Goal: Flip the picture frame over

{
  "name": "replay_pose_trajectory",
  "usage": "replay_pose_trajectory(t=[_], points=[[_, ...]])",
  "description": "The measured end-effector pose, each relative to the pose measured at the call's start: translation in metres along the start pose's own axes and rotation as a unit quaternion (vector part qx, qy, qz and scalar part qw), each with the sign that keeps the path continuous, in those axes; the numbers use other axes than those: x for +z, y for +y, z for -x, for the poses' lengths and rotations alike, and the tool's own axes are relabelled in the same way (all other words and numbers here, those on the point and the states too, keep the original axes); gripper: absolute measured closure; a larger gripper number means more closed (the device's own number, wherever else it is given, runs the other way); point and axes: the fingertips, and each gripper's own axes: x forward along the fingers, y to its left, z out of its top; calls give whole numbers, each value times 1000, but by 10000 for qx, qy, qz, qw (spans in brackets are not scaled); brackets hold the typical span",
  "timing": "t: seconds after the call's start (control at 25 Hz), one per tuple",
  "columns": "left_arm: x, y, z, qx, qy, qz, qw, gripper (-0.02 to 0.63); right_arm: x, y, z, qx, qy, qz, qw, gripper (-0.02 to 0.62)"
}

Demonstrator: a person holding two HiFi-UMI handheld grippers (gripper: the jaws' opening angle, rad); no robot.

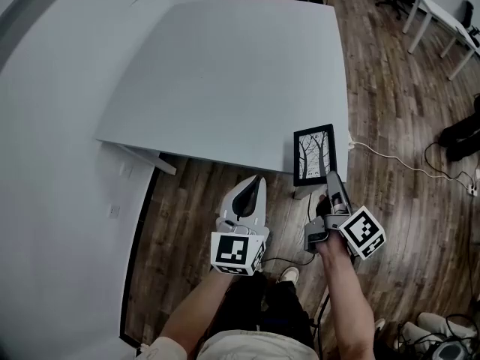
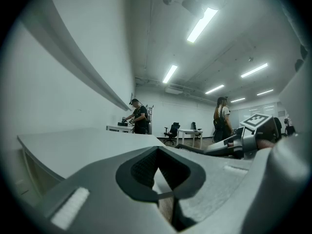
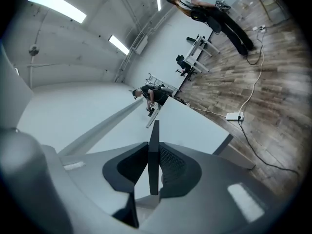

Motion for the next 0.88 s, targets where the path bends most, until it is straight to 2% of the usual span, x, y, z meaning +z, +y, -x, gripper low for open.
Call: replay_pose_trajectory(t=[0.16,0.24,0.4,0.56,0.88], points=[[-5,-2,-1,-28,48,9,10000,605,-10,-22,3,-171,-72,-628,9979,505],[-7,-4,-2,-58,76,2,10000,605,-15,-30,1,-98,-116,-900,9958,505],[-11,-4,-4,-70,128,-4,9999,605,-22,-53,4,-237,-189,-1274,9914,505],[-15,-1,-7,-53,187,31,9998,606,-28,-61,1,-143,-263,-1540,9876,505],[-26,-1,-11,-101,290,90,9995,606,-41,-77,-2,-250,-354,-1772,9832,505]])
